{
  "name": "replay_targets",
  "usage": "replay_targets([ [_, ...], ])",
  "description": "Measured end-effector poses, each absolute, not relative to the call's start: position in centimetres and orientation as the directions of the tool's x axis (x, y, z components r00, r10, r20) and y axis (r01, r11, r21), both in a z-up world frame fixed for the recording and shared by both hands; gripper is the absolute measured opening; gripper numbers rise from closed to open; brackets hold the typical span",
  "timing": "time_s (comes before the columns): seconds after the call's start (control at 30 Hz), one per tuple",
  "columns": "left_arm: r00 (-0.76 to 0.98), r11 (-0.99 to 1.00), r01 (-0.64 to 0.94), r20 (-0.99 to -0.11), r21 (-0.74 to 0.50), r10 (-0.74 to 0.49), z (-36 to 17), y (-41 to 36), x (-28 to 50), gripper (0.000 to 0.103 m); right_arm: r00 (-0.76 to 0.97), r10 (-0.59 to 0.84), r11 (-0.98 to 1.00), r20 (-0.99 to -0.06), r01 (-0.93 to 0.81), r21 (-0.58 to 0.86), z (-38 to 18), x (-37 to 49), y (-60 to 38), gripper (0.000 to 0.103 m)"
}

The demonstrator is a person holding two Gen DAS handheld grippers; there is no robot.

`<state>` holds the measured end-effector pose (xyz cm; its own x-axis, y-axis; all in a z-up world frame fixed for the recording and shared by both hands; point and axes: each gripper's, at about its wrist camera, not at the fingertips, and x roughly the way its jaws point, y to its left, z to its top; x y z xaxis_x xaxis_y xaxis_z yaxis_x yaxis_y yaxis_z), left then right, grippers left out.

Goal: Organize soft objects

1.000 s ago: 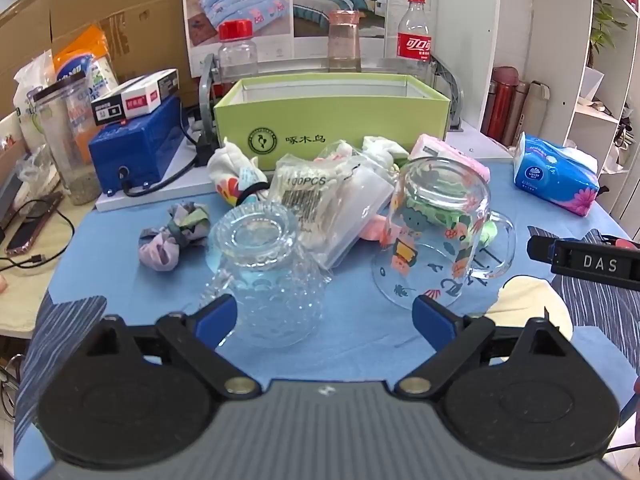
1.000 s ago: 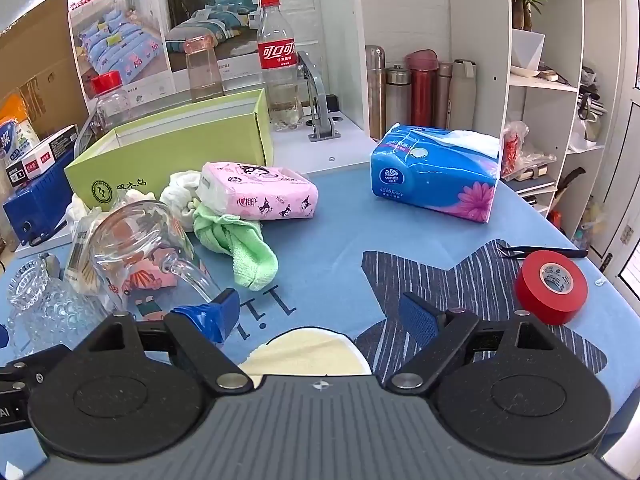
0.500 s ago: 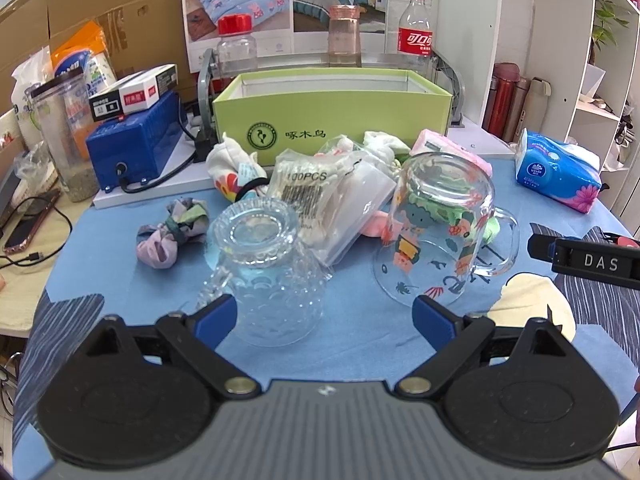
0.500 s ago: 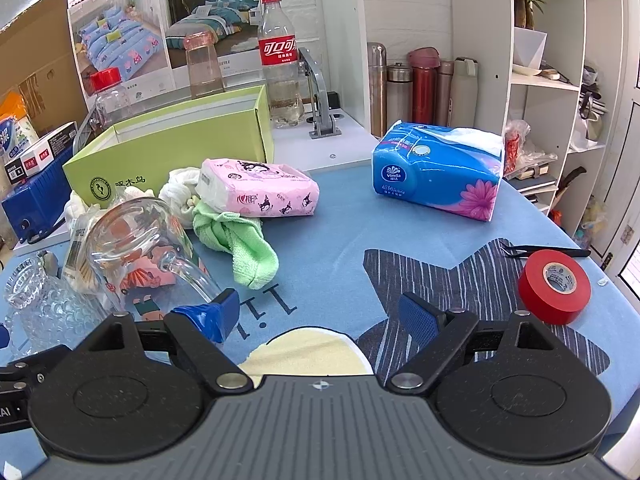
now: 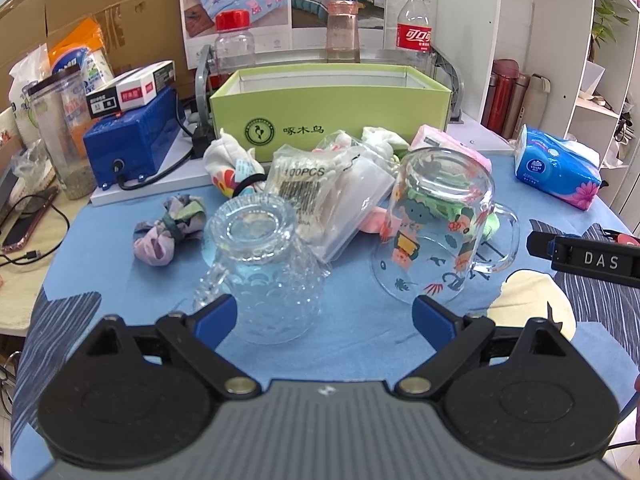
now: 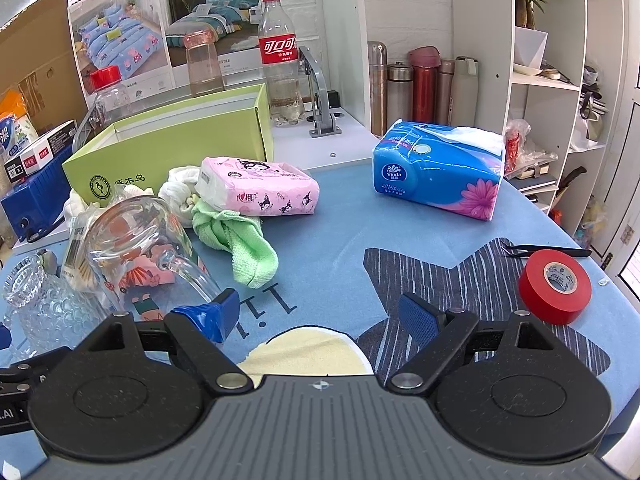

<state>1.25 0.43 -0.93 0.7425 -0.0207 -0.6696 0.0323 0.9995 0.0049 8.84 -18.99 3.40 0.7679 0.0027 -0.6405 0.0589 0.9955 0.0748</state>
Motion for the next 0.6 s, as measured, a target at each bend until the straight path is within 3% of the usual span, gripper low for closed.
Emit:
replay_targets([
  [0.6,0.739,0.999,0.036,-0.673,0.003,-0.025,-1.10,0.41,1.40,0.094,0.766,0.003,0.996,-0.643,0.054,0.069,3.43,8.86,-18.82,0.074],
])
